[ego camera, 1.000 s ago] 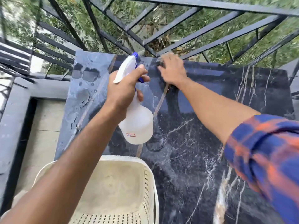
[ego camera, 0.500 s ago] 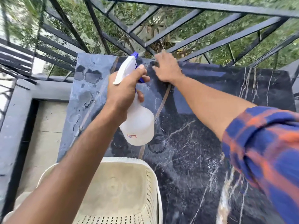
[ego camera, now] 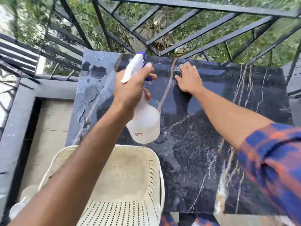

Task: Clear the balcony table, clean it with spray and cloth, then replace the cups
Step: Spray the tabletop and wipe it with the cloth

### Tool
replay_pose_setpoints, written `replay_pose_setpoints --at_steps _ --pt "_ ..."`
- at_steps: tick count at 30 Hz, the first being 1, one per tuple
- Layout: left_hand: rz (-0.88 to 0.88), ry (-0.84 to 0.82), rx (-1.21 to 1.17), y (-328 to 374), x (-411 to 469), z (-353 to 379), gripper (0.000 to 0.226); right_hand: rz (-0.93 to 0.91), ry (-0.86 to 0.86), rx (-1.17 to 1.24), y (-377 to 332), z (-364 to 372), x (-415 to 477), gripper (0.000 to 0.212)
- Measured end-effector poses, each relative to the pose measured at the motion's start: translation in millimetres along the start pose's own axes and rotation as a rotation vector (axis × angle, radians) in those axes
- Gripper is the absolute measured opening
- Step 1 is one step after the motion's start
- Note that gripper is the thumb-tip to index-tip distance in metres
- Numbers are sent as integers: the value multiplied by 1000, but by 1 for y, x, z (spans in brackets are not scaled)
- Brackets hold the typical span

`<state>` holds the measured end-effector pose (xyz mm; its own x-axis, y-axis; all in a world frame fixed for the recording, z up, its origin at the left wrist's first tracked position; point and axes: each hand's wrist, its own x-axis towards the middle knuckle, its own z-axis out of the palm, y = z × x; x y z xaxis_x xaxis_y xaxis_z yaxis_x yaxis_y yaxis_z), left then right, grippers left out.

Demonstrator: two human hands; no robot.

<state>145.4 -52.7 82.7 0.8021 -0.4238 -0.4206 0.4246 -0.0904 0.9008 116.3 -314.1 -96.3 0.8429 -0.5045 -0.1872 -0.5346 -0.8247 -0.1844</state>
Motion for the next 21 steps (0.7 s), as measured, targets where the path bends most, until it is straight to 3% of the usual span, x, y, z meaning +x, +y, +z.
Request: replay_pose_setpoints --at_steps 3,7,12,16,19,21 --pt "20 11 -13 0 -10 1 16 -251 -2 10 -50 18 -13 35" --pt "34 20 -30 -1 -19 2 17 -501 3 109 -69 58 -137 54" --pt "78 64 -90 -4 -31 3 18 -446 0 125 12 56 -257 58" --pt "150 122 -123 0 -40 13 21 -317 -21 136 24 55 -210 63" --pt "231 180 -153 8 -50 24 23 -177 -32 170 -6 46 -165 66" --pt "278 212 -176 11 -59 31 26 -178 -22 190 -31 40 -164 62"
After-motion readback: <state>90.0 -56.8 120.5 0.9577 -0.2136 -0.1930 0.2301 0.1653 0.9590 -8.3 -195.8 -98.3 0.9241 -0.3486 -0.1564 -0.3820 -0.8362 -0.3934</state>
